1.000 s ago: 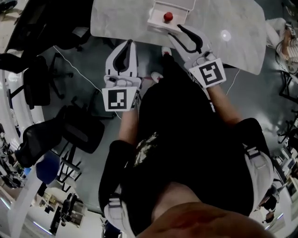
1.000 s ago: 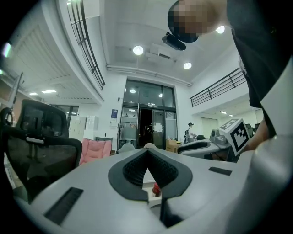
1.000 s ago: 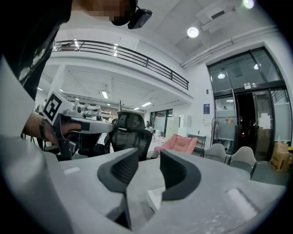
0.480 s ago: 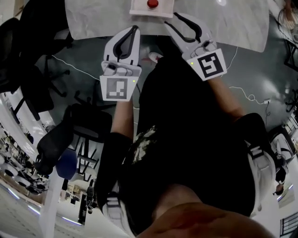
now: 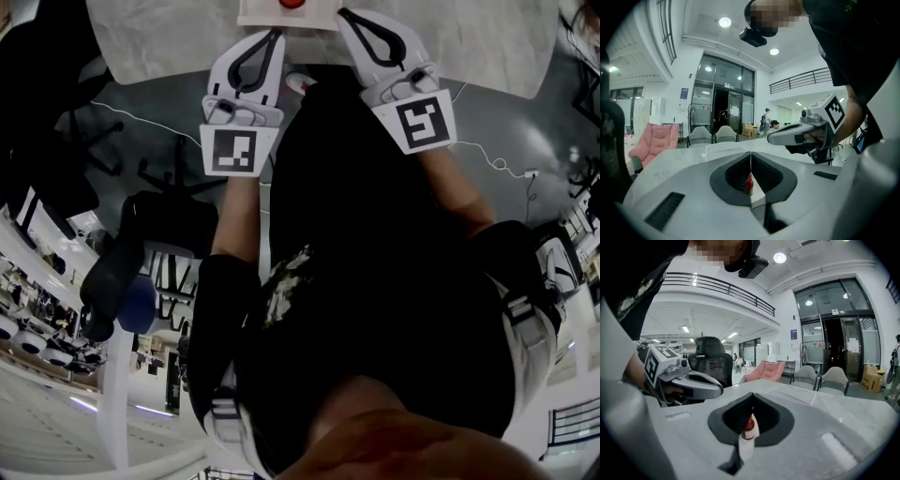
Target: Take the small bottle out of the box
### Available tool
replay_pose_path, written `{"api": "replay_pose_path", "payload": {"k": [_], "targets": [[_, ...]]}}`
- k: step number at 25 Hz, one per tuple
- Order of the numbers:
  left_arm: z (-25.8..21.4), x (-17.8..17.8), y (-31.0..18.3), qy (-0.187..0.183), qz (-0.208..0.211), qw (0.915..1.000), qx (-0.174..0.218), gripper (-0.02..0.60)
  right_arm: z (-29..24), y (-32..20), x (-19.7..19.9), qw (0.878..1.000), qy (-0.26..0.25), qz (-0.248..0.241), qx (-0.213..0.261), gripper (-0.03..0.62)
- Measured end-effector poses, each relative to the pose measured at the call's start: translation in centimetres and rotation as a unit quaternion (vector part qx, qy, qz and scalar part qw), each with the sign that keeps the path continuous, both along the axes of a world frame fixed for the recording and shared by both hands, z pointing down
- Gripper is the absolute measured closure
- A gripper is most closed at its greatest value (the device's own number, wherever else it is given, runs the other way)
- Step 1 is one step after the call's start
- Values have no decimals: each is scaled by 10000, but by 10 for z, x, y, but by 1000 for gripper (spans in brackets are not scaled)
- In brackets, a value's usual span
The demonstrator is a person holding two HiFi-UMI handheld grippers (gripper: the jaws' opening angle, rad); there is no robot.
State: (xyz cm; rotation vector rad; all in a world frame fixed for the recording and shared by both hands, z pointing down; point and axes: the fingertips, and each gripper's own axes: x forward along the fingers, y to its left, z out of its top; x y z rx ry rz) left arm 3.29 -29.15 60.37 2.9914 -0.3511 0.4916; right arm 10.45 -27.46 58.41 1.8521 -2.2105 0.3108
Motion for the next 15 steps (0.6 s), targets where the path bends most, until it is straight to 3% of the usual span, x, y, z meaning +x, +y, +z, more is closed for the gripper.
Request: {"api": "replay_pose_path", "payload": {"k": [3, 9, 15], "targets": [[17, 8, -3, -95, -84, 9997, -224, 569, 13, -6, 12, 9997, 179, -138, -124, 599], [43, 35, -14, -187, -207, 9991, -318, 437, 33, -29, 37, 9993, 278, -196, -150, 599], [59, 59, -24, -229, -293, 9989, -290, 397, 48, -41, 44, 9988, 191, -392, -241, 599]]}}
